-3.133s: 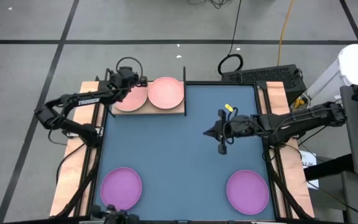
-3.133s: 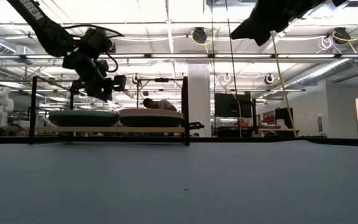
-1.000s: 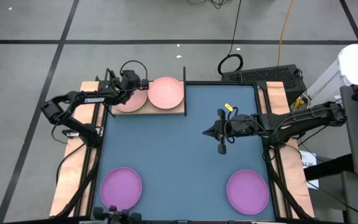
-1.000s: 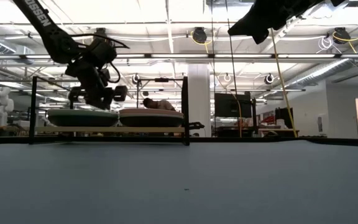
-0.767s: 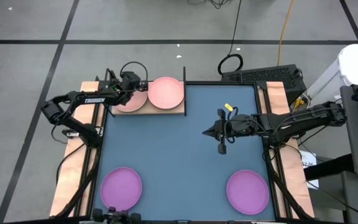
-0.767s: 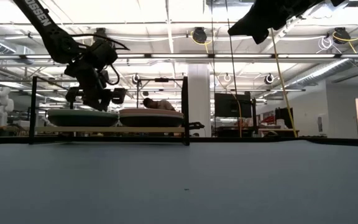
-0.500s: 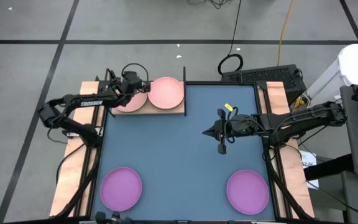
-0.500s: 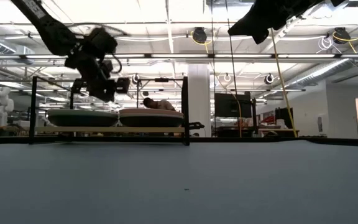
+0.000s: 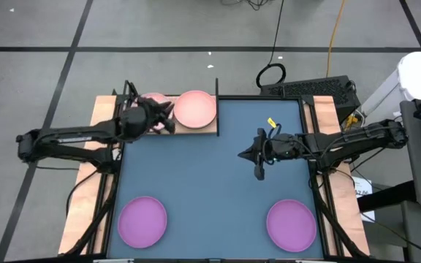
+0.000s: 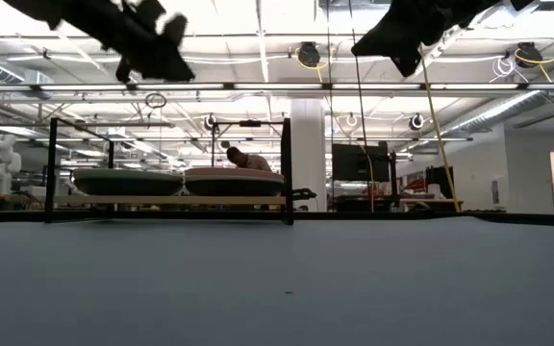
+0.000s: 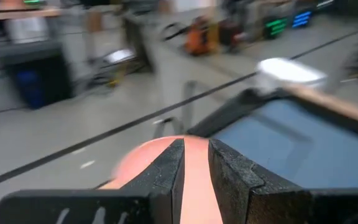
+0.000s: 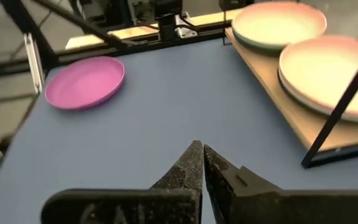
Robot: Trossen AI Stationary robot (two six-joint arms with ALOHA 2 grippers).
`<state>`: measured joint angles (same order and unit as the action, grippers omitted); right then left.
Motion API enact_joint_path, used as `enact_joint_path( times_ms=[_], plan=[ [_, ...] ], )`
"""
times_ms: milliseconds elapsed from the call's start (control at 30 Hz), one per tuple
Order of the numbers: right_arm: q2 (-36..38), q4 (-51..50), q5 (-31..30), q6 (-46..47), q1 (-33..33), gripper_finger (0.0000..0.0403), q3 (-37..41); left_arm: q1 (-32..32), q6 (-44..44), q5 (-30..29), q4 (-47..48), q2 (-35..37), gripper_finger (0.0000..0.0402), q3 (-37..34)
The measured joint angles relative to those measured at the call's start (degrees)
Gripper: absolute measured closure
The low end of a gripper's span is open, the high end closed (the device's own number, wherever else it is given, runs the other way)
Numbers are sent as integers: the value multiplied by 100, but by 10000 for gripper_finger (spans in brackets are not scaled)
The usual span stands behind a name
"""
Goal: Place and stack plates onto a shelf
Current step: Stack the right purple plate on top of the right light pink plate on the shelf
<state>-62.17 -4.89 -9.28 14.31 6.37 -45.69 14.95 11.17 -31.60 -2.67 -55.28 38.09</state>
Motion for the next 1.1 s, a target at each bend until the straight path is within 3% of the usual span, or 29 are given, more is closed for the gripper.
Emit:
enact_joint_path(
  times_ms=[167, 333, 533, 800, 967, 1100],
  plan=[
    [0, -83, 311, 863, 118, 403, -68, -566, 282, 603, 21, 520, 323, 1],
    [0, -156, 325, 1500, 428, 403, -68, -1349, 973, 1261, 715, 608, 323, 2],
    [-35, -389, -89, 1960, 985, 403, -68, -2764, 1391, 1277, 1206, 254, 323, 2],
    [-33, -355, -129, 2047, 1298, 403, -70, -4404, 1519, 1166, 1197, -457, 323, 2],
    [-33, -366, -92, 1943, 1274, 403, -70, -5083, 1937, 774, 1196, -821, 323, 2],
    [-33, -456, 283, 2176, 1344, 403, -70, -5381, 2326, 532, 1192, -1023, 323, 2]
  ],
)
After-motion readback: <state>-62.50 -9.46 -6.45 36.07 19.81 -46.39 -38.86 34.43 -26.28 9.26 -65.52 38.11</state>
